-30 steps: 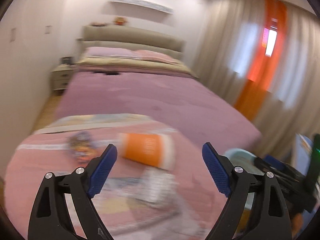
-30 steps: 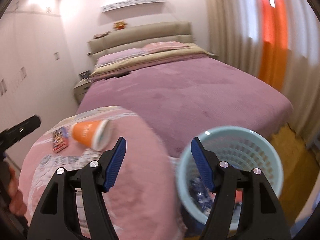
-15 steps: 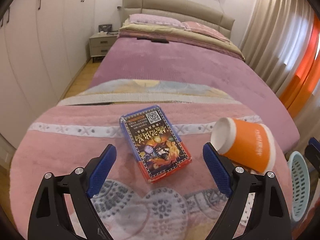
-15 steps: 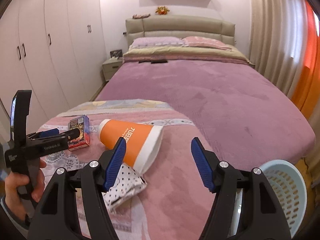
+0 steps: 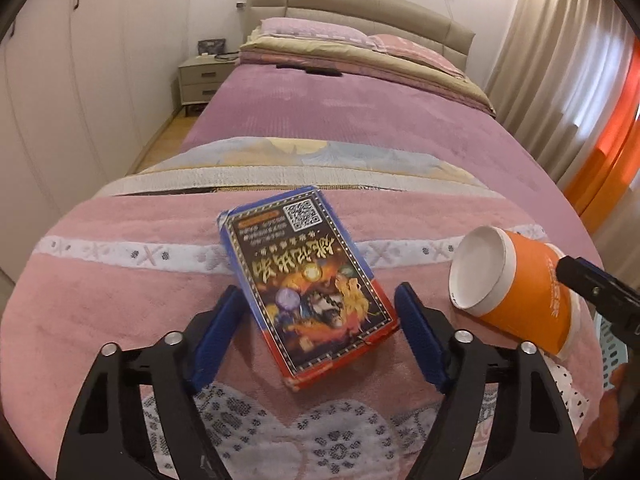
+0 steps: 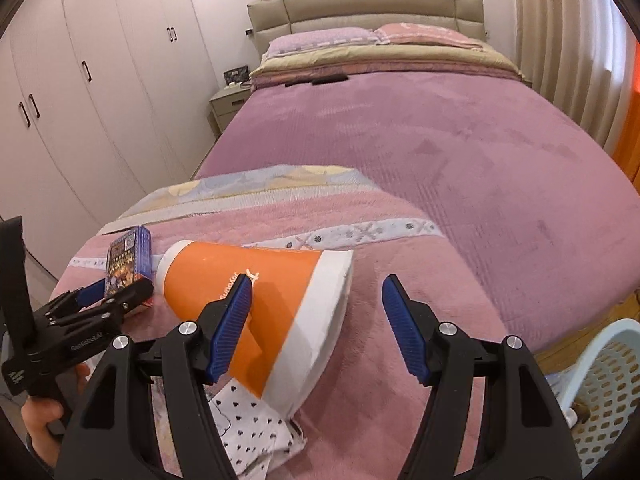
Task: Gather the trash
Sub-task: 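Grasp the card game box with the left gripper while the right gripper grasps the orange cup, then carry the box and orange cup to the blue basket and open both grippers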
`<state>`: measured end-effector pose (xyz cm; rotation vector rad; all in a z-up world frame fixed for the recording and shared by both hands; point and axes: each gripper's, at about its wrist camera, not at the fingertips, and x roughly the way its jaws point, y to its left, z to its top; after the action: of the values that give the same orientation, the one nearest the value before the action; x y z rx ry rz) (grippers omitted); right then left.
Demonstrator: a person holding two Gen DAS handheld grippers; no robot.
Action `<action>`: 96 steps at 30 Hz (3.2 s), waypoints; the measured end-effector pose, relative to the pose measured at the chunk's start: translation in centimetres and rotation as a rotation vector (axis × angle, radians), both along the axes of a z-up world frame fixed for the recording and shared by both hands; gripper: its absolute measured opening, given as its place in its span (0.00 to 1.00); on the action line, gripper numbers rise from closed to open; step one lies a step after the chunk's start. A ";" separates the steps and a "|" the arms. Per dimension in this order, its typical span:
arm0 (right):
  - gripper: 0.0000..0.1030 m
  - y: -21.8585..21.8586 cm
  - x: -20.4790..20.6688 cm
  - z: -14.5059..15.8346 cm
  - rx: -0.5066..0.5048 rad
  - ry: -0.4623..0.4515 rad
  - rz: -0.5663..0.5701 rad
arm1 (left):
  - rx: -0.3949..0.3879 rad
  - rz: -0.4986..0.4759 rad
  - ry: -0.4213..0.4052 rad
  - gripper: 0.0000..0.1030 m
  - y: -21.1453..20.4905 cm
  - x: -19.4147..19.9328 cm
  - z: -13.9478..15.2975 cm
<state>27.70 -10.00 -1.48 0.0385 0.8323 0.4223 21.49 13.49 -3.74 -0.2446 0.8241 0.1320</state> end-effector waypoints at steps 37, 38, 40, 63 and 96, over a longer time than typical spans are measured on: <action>0.02 -0.5 -10.6 7.2 0.162 -0.117 0.194 | 0.015 -0.116 -0.254 0.67 -3.4 -6.2 7.7; 0.01 -1.0 -10.8 7.4 0.156 -0.123 0.185 | 0.017 -0.128 -0.260 0.67 -3.8 -6.5 8.0; 0.02 -2.2 -11.2 7.7 0.165 -0.126 0.168 | 0.016 -0.154 -0.274 0.67 -5.1 -7.2 8.7; 0.01 -24.0 -18.7 10.0 0.096 -0.313 -0.320 | -0.147 -0.654 -0.230 0.67 -26.6 -7.7 9.1; 0.52 -26.4 -17.7 5.4 0.123 -0.193 -0.441 | -0.139 -0.689 -0.253 0.82 -25.8 -10.0 7.6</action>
<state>9.96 -36.38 3.92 0.2857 0.5849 0.0579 11.51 -12.33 3.90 -0.0937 0.6267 -0.5930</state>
